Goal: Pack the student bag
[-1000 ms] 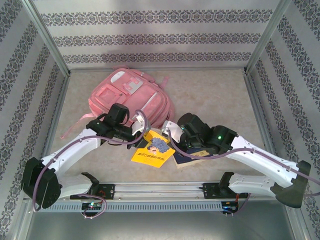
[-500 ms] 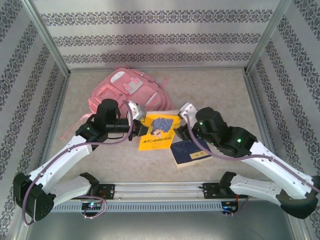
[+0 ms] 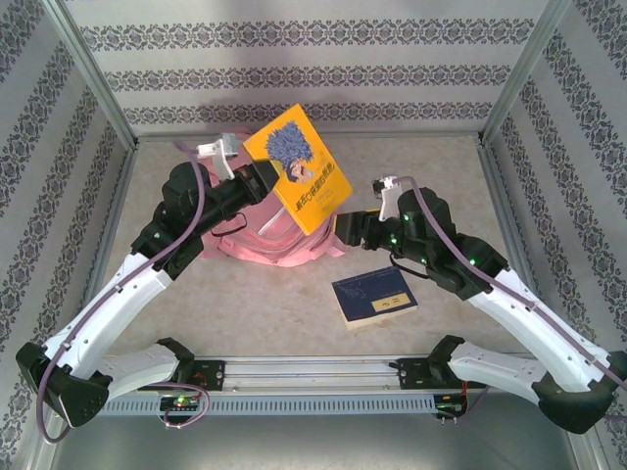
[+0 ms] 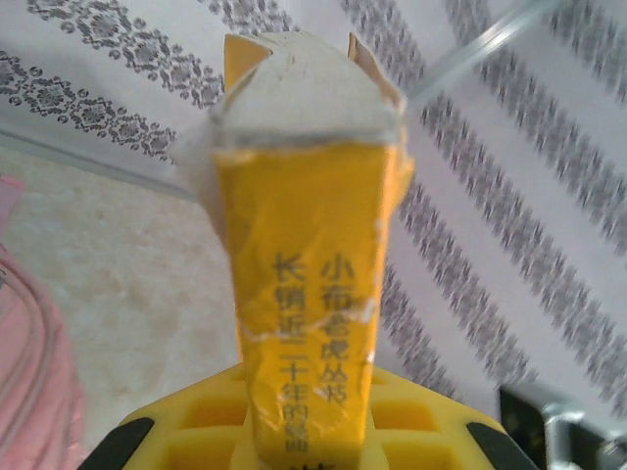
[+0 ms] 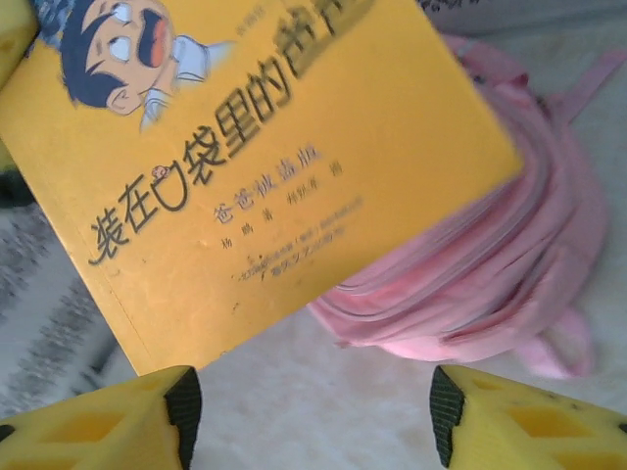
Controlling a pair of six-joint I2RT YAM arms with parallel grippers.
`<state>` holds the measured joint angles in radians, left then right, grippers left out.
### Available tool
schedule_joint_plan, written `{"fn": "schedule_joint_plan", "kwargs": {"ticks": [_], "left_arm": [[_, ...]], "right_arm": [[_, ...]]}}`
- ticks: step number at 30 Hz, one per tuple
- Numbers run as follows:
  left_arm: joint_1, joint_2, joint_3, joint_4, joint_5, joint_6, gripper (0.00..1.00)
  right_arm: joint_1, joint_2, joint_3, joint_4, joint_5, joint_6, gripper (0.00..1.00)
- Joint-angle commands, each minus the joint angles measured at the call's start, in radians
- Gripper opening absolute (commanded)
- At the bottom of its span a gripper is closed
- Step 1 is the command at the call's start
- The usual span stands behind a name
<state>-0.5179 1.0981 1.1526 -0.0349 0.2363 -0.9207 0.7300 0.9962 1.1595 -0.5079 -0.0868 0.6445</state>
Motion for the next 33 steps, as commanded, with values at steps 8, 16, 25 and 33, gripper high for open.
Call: {"fn": "schedule_joint_plan", "kwargs": {"ticks": [8, 16, 25, 33], "left_arm": [[-0.009, 0.003, 0.044, 0.204, -0.134, -0.324, 0.0], [-0.008, 0.011, 0.082, 0.199, -0.152, -0.348, 0.0], [-0.011, -0.001, 0.112, 0.157, -0.175, -0.379, 0.0], [-0.021, -0.01, 0.08, 0.144, -0.169, -0.417, 0.0]], "right_arm": [[-0.098, 0.096, -0.089, 0.585, -0.26, 0.83, 0.79], [-0.071, 0.155, -0.128, 0.764, -0.192, 1.002, 0.81], [-0.07, 0.155, -0.16, 0.953, -0.038, 0.998, 0.7], [-0.112, 0.214, -0.067, 0.98, -0.071, 0.948, 0.49]]}}
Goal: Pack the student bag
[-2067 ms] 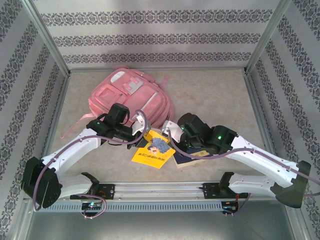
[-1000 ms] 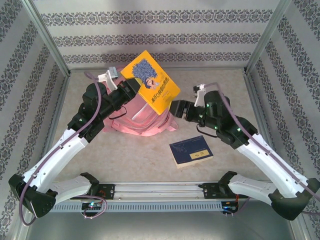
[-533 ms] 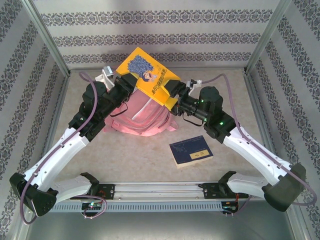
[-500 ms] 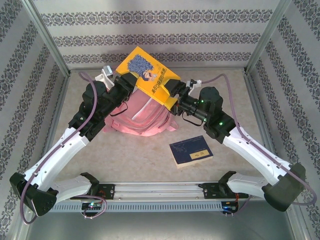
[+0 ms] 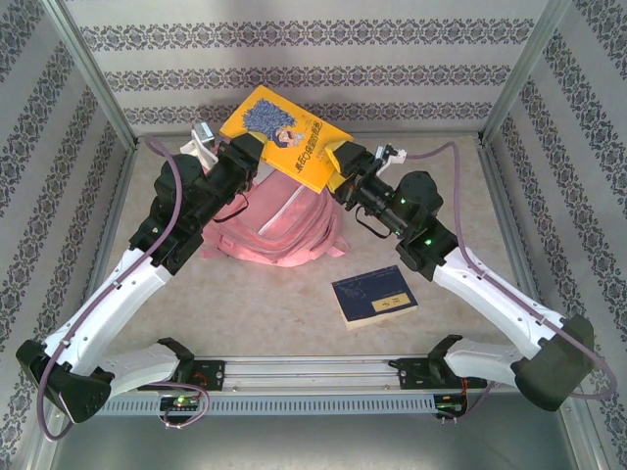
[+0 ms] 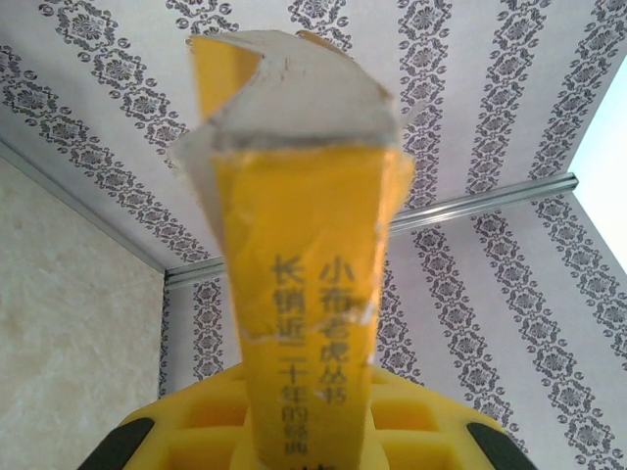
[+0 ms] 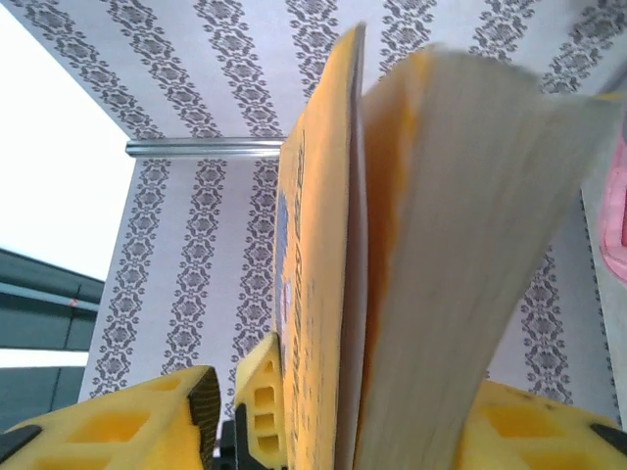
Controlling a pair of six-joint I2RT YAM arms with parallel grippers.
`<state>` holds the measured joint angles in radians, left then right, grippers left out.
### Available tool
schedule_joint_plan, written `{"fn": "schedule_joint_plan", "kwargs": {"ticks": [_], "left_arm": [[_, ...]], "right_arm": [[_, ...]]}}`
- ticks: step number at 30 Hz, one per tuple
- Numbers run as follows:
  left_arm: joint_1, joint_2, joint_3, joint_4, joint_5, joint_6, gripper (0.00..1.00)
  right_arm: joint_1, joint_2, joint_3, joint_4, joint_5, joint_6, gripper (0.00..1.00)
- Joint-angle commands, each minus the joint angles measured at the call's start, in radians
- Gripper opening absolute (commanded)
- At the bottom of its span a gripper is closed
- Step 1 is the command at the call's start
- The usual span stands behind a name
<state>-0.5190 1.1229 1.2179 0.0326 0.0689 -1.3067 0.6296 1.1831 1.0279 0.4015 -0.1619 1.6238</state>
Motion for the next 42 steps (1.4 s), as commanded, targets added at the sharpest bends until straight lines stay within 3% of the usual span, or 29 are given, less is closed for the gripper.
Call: {"fn": "schedule_joint_plan", "kwargs": {"ticks": [1, 11, 16, 18, 19, 21, 22, 26, 29, 31, 35, 39, 42], "left_arm": [[-0.02, -0.035, 0.013, 0.077, -0.004, -0.032, 0.0], [-0.02, -0.01, 0.01, 0.063, 0.025, -0.04, 0.0], [-0.02, -0.003, -0.012, 0.06, 0.025, -0.042, 0.0], [-0.019, 0.006, -0.003, 0.024, 0.035, -0.017, 0.04], [-0.018, 0.01, 0.009, -0.009, 0.042, 0.007, 0.14], [-0.012, 0.02, 0.039, -0.098, 0.067, 0.107, 0.39], [-0.01, 0.028, 0.054, -0.151, 0.075, 0.147, 0.47], [0.015, 0.089, 0.133, -0.374, 0.136, 0.421, 0.63], [0.017, 0.199, 0.226, -0.575, 0.186, 0.659, 0.64], [0.019, 0.291, 0.261, -0.642, 0.251, 0.747, 0.62], [0.027, 0.458, 0.359, -0.773, 0.253, 0.914, 0.6], [0.075, 0.597, 0.447, -0.841, 0.179, 0.983, 0.62], [0.13, 0.713, 0.526, -0.88, 0.269, 1.031, 0.6]], "right_arm": [[-0.012, 0.038, 0.073, 0.074, -0.006, -0.036, 0.48], [-0.044, 0.095, 0.116, 0.073, -0.061, -0.09, 0.35], [-0.076, 0.09, 0.096, 0.062, -0.062, -0.114, 0.02], [-0.093, 0.068, 0.08, 0.038, -0.056, -0.135, 0.0], [-0.104, 0.052, 0.068, 0.02, -0.05, -0.144, 0.0], [-0.139, 0.012, 0.031, -0.027, -0.051, -0.176, 0.0], [-0.161, -0.019, 0.017, -0.073, -0.052, -0.207, 0.0], [-0.231, -0.143, -0.001, -0.36, -0.057, -0.414, 0.0], [-0.294, -0.211, 0.005, -0.6, -0.087, -0.573, 0.0], [-0.343, -0.242, 0.001, -0.731, -0.121, -0.63, 0.0], [-0.392, -0.31, 0.014, -0.92, -0.127, -0.785, 0.0], [-0.384, -0.352, 0.044, -1.036, -0.089, -0.891, 0.0], [-0.378, -0.372, 0.064, -1.123, -0.03, -0.91, 0.0]]}}
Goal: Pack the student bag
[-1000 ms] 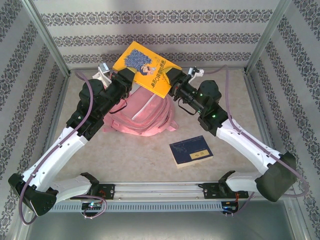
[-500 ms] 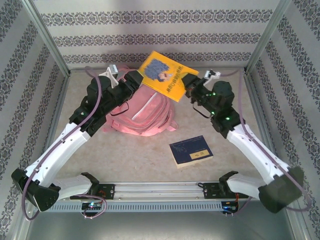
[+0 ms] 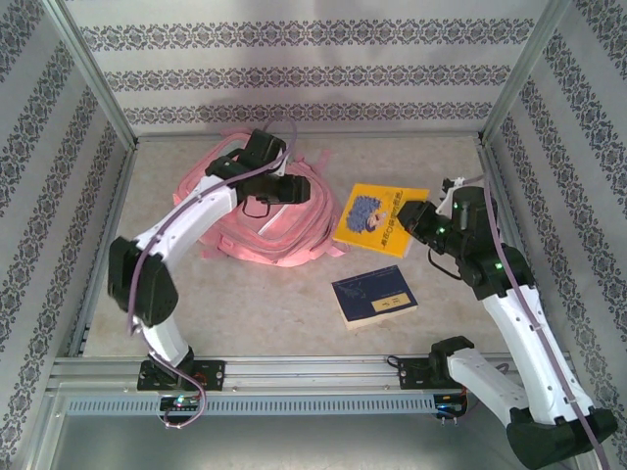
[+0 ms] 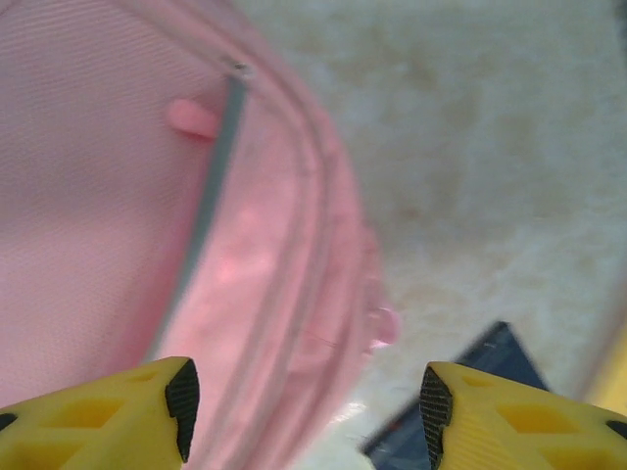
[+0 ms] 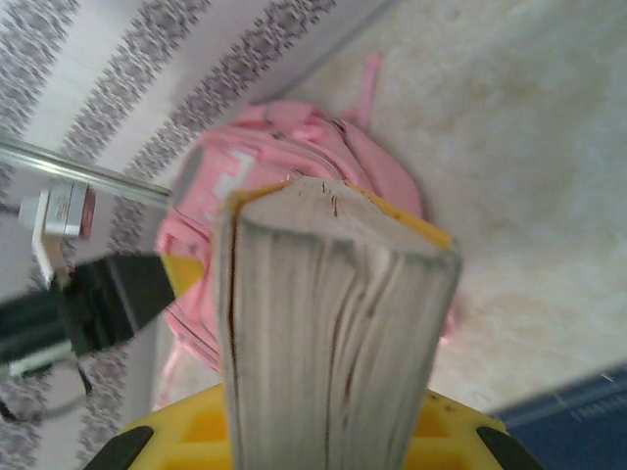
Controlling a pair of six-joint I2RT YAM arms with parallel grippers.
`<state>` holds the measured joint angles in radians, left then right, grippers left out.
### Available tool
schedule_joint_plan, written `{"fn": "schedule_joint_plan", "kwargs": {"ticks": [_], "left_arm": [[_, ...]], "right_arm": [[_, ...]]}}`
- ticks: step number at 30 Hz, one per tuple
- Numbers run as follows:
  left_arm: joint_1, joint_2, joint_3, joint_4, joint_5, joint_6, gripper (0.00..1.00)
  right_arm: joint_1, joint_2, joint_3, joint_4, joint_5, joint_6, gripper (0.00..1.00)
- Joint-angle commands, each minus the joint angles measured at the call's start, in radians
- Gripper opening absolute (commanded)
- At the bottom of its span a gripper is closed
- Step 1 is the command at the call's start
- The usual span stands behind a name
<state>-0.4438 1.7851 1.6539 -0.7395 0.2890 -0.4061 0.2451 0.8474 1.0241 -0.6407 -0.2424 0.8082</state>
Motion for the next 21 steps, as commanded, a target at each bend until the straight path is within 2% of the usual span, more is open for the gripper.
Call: {"fn": "schedule_joint_plan", "kwargs": {"ticks": [1, 4, 7, 12, 18, 21], "left_arm": [[0.064, 0.078, 0.103, -0.109, 0.065, 0.156, 0.59], [0.094, 0.131, 0.104, -0.076, 0.126, 0.213, 0.57], [0.129, 0.188, 0.118, -0.069, 0.23, 0.229, 0.52], [0.134, 0.255, 0.13, -0.075, 0.397, 0.25, 0.43], [0.136, 0.27, 0.086, -0.072, 0.444, 0.267, 0.4], [0.134, 0.273, 0.076, -0.076, 0.466, 0.28, 0.28]], "right_arm": [[0.009, -0.045, 0.07, -0.095, 0.035, -0.114, 0.0], [0.009, -0.05, 0.079, -0.109, -0.042, -0.136, 0.0], [0.008, -0.047, 0.097, -0.145, -0.055, -0.132, 0.0], [0.006, -0.038, 0.126, -0.185, -0.049, -0.148, 0.0], [0.004, -0.029, 0.125, -0.187, -0.052, -0.137, 0.0], [0.006, -0.027, 0.107, -0.174, -0.055, -0.123, 0.0]]}}
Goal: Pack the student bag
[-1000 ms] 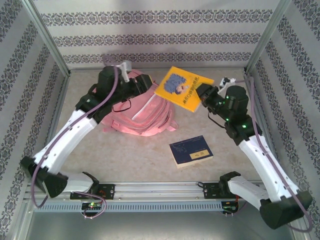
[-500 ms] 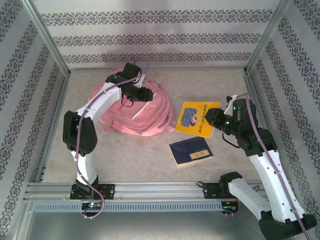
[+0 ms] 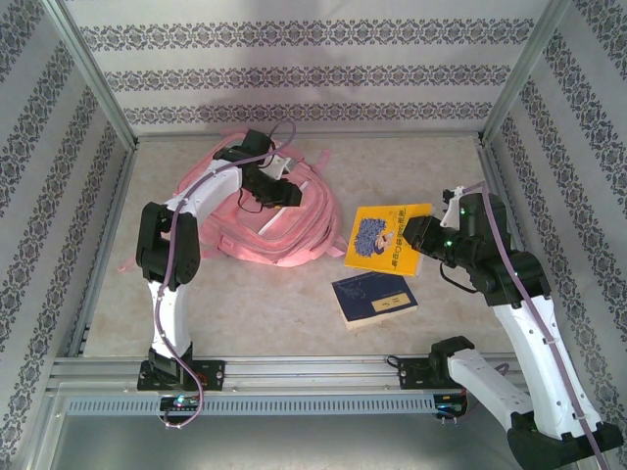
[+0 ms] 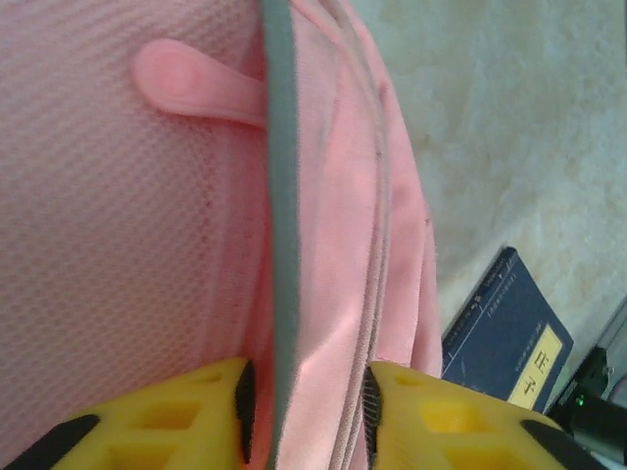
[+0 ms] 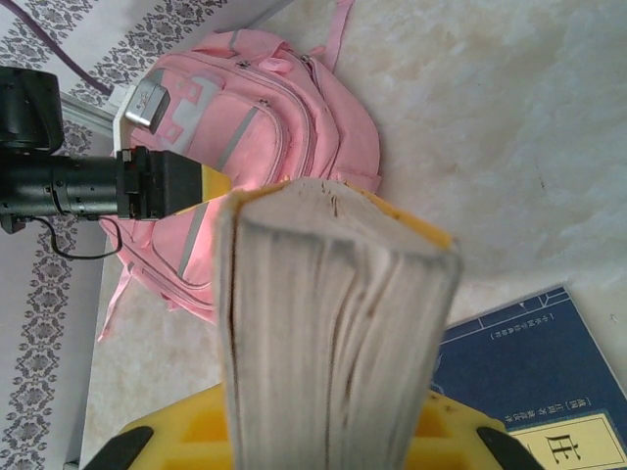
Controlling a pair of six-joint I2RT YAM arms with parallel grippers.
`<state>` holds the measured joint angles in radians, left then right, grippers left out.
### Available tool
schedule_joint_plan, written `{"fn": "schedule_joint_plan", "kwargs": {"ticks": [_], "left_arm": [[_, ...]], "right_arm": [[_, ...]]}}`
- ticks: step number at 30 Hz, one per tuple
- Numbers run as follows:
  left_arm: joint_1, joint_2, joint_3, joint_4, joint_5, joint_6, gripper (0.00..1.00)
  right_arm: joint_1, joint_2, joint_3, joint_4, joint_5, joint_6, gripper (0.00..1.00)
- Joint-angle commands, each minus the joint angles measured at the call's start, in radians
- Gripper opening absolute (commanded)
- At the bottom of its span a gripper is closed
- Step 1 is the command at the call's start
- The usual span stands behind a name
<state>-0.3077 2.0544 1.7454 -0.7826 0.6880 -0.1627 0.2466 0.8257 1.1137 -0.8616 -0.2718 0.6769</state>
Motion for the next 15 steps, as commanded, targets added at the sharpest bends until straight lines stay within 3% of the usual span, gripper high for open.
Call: {"fn": "schedule_joint_plan", "kwargs": {"ticks": [1, 4, 9, 15], "left_arm": [[-0.002, 0.006, -0.017, -0.034, 0.066, 0.041, 0.22], [0.001, 0.011, -0.002, -0.056, 0.048, 0.052, 0.0], [0.016, -0.048, 0.06, -0.059, 0.048, 0.014, 0.0], [0.053, -0.119, 0.166, -0.081, 0.093, -0.038, 0.0]], "right_arm": [[0.004, -0.007, 0.009, 0.051, -0.026, 0.014, 0.0], [0.003, 0.0, -0.016, 0.072, -0.03, 0.038, 0.0], [0.004, 0.036, -0.037, 0.104, -0.046, 0.061, 0.0], [0.003, 0.114, -0.063, 0.245, -0.094, 0.197, 0.0]]}}
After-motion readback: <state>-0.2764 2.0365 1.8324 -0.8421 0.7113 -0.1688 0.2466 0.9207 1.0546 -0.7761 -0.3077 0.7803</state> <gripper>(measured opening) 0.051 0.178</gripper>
